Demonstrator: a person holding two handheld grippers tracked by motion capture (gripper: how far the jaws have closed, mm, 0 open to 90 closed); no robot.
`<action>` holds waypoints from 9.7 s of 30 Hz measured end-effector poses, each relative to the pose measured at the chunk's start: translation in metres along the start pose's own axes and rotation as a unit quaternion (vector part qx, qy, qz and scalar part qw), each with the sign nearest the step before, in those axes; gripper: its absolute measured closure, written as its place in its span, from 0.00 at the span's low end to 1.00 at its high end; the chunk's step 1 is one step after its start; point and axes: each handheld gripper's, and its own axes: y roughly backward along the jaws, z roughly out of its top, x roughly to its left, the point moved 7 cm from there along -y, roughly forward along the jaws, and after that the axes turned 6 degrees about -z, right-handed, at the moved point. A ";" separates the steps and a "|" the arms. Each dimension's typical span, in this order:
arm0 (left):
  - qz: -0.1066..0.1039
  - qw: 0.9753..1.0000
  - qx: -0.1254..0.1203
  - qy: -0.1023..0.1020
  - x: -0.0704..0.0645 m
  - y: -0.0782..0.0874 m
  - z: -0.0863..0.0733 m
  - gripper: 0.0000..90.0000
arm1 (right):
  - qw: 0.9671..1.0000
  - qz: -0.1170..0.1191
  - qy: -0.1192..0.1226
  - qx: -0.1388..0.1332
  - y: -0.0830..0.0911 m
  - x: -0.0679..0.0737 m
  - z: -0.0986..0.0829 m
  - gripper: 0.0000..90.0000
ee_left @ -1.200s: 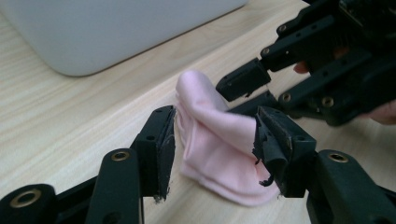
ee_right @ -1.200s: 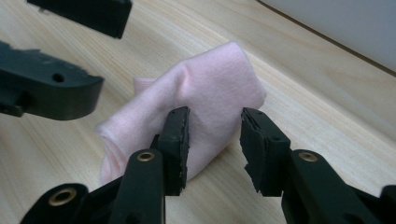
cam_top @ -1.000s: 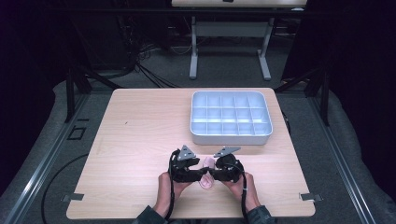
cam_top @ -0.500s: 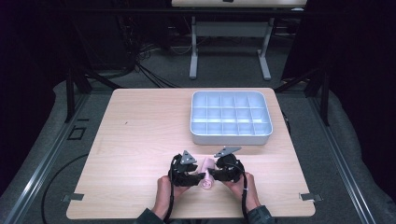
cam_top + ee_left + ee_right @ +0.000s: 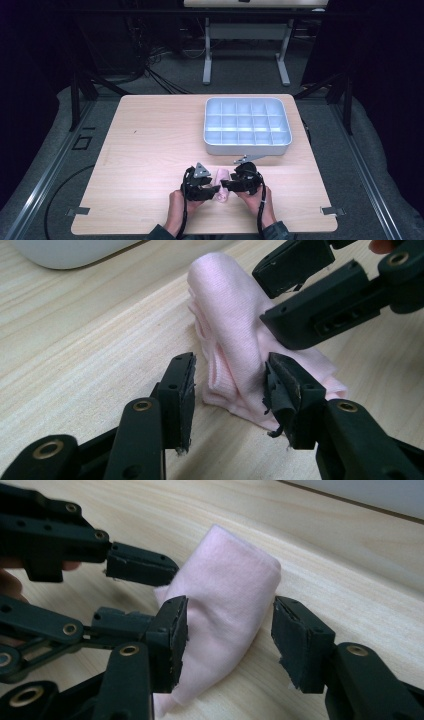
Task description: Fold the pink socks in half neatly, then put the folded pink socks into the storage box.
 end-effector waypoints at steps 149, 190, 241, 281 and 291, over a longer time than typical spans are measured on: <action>0.160 0.985 -0.017 0.062 0.093 0.081 -0.072 0.10 | 0.991 -0.094 -0.026 -0.096 0.130 -0.090 0.060 0.84; 0.162 0.984 -0.018 0.065 0.093 0.081 -0.073 0.10 | 0.976 -0.182 -0.056 -0.110 0.130 -0.168 0.100 0.84; 0.163 0.984 -0.018 0.066 0.093 0.081 -0.073 0.10 | 0.957 -0.276 -0.049 -0.071 0.088 -0.197 0.085 0.58; 0.163 0.984 -0.018 0.066 0.093 0.081 -0.073 0.10 | 0.969 -0.243 -0.043 -0.030 0.072 -0.199 0.089 0.73; 0.163 0.984 -0.018 0.066 0.093 0.081 -0.073 0.10 | 0.977 -0.194 -0.047 -0.075 0.107 -0.175 0.087 0.44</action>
